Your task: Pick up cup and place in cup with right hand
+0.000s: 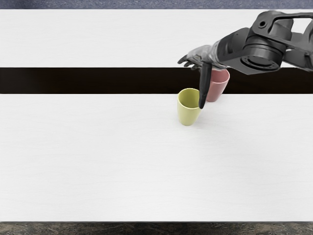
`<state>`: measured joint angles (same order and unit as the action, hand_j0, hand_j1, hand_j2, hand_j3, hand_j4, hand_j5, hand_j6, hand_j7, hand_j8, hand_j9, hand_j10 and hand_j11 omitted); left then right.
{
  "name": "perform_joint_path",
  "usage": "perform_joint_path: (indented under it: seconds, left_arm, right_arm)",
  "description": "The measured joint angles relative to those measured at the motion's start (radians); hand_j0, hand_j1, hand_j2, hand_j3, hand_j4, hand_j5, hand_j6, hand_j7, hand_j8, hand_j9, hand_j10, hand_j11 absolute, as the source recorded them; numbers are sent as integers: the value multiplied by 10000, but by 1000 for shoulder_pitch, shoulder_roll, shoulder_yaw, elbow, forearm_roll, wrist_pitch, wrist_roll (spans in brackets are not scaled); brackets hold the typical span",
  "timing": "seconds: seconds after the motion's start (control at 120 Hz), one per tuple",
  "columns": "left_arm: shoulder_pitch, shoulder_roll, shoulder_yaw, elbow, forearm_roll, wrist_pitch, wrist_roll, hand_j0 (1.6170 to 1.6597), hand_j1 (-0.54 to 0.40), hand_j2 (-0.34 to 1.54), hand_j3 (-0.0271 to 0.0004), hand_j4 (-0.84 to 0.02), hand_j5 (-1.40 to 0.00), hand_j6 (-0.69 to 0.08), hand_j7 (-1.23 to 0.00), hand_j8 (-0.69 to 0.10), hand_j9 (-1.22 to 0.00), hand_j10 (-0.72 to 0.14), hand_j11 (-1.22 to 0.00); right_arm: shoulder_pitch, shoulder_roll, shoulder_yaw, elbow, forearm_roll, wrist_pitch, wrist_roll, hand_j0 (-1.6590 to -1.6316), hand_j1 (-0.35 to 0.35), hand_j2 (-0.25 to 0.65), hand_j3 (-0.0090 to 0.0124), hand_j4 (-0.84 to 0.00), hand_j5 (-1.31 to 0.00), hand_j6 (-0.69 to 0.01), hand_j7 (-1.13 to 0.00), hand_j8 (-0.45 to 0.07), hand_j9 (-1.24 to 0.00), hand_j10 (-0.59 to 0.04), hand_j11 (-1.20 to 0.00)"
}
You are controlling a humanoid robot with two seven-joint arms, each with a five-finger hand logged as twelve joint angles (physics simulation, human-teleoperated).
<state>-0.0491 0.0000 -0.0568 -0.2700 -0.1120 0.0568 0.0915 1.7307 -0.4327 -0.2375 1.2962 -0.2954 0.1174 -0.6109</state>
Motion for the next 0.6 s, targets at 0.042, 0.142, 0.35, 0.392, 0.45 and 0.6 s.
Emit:
perform_joint_path:
  seconds: [0.042,0.142,0.35,0.392,0.45,0.6]
  left_arm:
    - [0,0,0,0,0,0,0,16581,3444,6,0,-38,-50,-38,-50,-38,-50,-38,-50]
    - [0,0,0,0,0,0,0,16581,3444,6,0,-38,-50,-38,-50,-38,-50,-38,-50]
    - [0,0,0,0,0,0,0,16581,3444,6,0,-38,-50,-38,-50,-38,-50,-38,-50]
    - [0,0,0,0,0,0,0,16581,3444,6,0,-38,-50,-38,-50,-38,-50,-38,-50]
    - [0,0,0,0,0,0,0,16581,3444,6,0,-38,-50,-38,-50,-38,-50,-38,-50]
    - [0,0,0,0,0,0,0,16581,3444,6,0,-38,-50,-38,-50,-38,-50,-38,-50]
  right_arm:
    - [6,8,-8,16,0,-6,0,-16581,-3285,-33,0,-190,-228,-198,-226,-192,-227,-185,-227]
    - [12,26,-35,35,1,-36,0,-16581,-3288,-32,0,-188,-225,-196,-223,-190,-225,-183,-224]
    - [14,81,-149,44,2,-207,0,-16581,-3291,-30,0,-185,-223,-193,-221,-187,-222,-181,-222]
    - [15,90,-163,45,2,-229,0,-16581,-3289,-30,0,-186,-224,-194,-222,-188,-224,-182,-223]
    - [16,98,-174,46,2,-248,0,-16581,-3286,-30,0,-189,-229,-197,-226,-191,-228,-185,-227]
    - [12,100,-187,74,0,-310,0,-16581,-3260,-34,0,-210,-257,-218,-255,-212,-256,-206,-256]
